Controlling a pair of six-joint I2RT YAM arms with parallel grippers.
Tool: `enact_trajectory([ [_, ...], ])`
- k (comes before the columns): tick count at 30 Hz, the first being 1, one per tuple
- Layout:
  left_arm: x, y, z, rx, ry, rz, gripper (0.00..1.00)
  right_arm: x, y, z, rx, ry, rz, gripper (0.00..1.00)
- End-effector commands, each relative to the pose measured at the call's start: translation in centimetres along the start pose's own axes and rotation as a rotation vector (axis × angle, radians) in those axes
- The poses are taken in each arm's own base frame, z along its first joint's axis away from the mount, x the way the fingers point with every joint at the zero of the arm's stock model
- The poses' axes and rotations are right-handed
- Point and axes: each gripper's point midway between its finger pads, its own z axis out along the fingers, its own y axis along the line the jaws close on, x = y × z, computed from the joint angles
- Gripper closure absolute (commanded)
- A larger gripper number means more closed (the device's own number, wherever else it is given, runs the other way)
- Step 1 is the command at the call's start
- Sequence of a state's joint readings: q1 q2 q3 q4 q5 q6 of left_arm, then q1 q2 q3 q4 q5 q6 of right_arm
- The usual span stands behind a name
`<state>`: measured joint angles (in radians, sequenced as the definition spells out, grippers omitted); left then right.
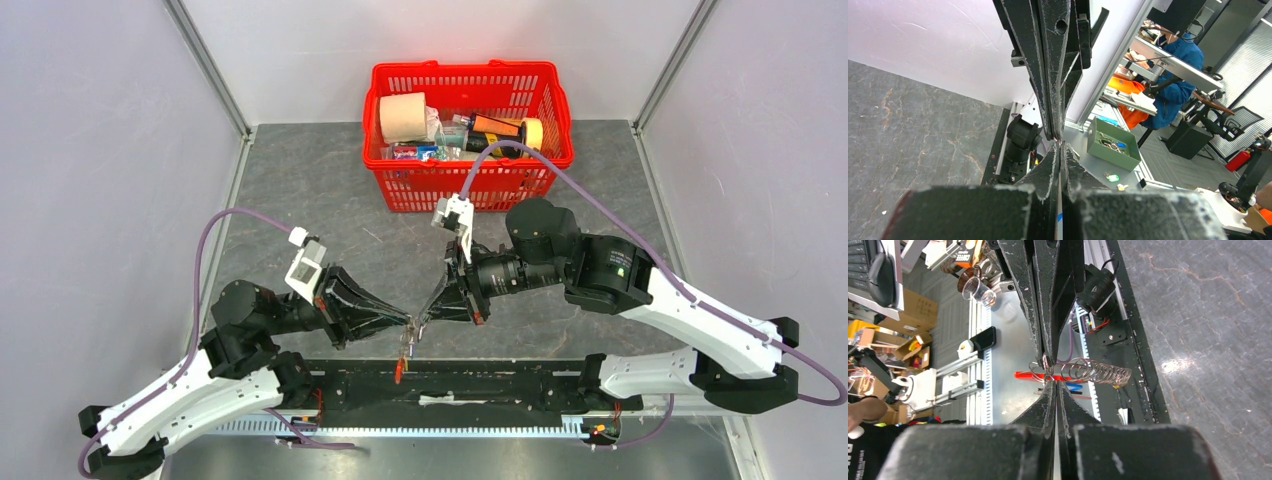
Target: Put the keys on the keyring
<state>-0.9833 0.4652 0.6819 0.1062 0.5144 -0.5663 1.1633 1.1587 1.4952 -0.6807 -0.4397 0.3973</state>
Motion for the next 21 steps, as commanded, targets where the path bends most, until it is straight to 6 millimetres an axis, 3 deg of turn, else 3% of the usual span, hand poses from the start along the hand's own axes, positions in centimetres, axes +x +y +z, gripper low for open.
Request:
enact_trajectory([
  [1, -3.3, -1.6, -0.1, 0.037, -0.103, 0.083, 0.98, -1.6, 1.4, -0.2, -0.052, -0.052, -0.026, 1.00],
  [19, -5.7, -2.5, -0.2, 0.091, -0.259, 0.147, 0.98, -0.7, 2.3, 1.0, -0.175, -0.095, 0.014, 1.00],
  [21, -5.8, -2.7, -0.3, 0.102, -0.271, 0.146, 0.98, -0.8, 2.3, 0.7, -0.167, -0.108, 0.010, 0.90],
])
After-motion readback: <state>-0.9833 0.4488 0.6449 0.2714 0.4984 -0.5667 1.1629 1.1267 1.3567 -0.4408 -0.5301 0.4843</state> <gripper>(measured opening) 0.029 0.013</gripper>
